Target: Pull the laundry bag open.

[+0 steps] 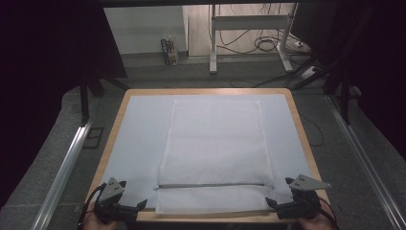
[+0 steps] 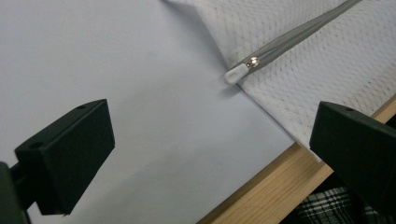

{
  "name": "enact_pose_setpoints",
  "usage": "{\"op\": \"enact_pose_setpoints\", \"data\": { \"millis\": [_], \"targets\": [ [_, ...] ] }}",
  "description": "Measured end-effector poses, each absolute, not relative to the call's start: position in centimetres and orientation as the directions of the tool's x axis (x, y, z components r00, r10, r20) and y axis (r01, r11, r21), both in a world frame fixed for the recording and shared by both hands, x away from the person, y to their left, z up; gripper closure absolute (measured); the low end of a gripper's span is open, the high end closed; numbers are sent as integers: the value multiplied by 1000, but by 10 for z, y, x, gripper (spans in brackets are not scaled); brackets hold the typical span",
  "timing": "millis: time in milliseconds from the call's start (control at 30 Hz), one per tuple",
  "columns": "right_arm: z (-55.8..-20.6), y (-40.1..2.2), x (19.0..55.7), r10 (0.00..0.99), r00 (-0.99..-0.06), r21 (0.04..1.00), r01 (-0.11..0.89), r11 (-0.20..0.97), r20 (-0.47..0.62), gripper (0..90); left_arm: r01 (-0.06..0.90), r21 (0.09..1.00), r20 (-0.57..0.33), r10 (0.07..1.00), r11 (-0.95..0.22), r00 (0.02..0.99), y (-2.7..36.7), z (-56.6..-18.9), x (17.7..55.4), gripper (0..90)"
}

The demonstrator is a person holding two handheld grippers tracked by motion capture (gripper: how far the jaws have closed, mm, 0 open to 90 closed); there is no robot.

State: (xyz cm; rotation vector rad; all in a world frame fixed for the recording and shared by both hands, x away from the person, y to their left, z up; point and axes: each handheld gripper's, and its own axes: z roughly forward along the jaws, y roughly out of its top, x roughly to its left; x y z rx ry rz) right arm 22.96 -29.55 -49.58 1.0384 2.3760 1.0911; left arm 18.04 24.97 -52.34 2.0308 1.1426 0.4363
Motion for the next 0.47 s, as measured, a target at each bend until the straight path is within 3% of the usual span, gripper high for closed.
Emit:
{"op": "enact_pose_setpoints", "data": {
  "millis": [467],
  "targets": [
    [-498,-295,234,733,-680,732,517,444,35,0,600,735,-65,847,-316,527,249,-525,183,1]
  ]
}}
